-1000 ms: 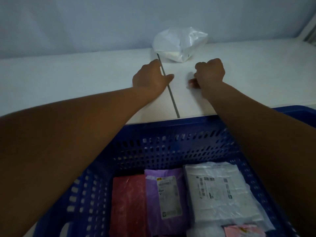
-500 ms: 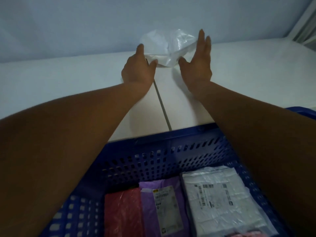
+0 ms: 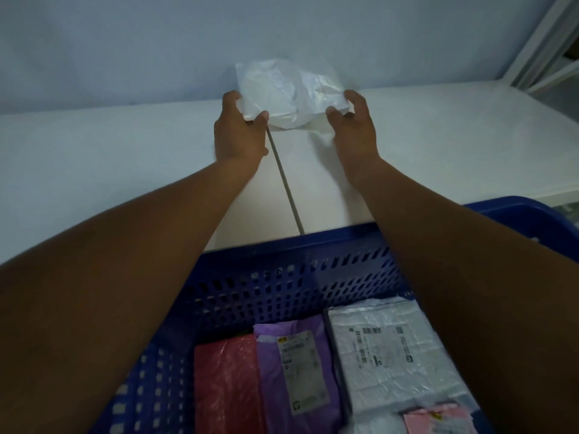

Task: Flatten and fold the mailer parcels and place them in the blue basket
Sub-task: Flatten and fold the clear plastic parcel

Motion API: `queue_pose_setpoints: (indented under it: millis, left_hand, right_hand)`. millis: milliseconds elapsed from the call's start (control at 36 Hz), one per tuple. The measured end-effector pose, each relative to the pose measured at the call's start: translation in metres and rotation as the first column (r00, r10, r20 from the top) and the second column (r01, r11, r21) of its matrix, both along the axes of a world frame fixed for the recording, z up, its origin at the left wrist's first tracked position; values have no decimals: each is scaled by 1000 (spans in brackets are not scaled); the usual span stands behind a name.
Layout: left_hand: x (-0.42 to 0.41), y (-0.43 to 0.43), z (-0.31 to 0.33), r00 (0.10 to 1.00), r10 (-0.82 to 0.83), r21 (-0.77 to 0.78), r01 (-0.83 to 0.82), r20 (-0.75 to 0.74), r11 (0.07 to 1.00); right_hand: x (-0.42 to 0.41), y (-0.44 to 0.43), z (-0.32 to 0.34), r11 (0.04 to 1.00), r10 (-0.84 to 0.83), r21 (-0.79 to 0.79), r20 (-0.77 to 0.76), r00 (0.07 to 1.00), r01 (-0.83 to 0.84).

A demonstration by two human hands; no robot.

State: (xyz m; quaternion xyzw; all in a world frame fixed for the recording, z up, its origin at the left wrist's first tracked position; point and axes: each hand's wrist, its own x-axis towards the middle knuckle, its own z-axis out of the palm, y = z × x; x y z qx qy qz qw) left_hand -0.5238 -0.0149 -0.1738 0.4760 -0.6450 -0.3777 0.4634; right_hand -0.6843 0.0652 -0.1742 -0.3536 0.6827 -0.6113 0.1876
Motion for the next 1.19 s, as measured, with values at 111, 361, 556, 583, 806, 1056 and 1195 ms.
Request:
queue_pose_setpoints:
  millis: [111,361,556,583,806,1056,1195]
  left_hand:
    - [16,6,9,987,-60,201,89,-147,976]
    - [59,36,23,931,-94,419,246,-352,874]
    - [82,52,20,910,-58,447,256,-410,857]
    - [86,52,20,904,-45,457,256,-424,852]
    - [119,56,24,877,18,507,261,-481,821]
    - [162,60,24,877,-33,531,320,-480,784]
    - [160,61,19,881,-64,511,330,-470,794]
  right_hand:
    - [9,18,8,995,99,-33,182,978,-94]
    - [56,38,15,979,201,-121,392,898,-166]
    - [76,36,9,960,257,-264,717,648,-89]
    - [80,36,9,958,268,-274,738,620,-89]
    - [112,26,5,959,236,-282,822,518,12]
    - [107,22,4,958,203,-280,804,558,55]
    - [118,18,7,980,131,-198,670,730,5]
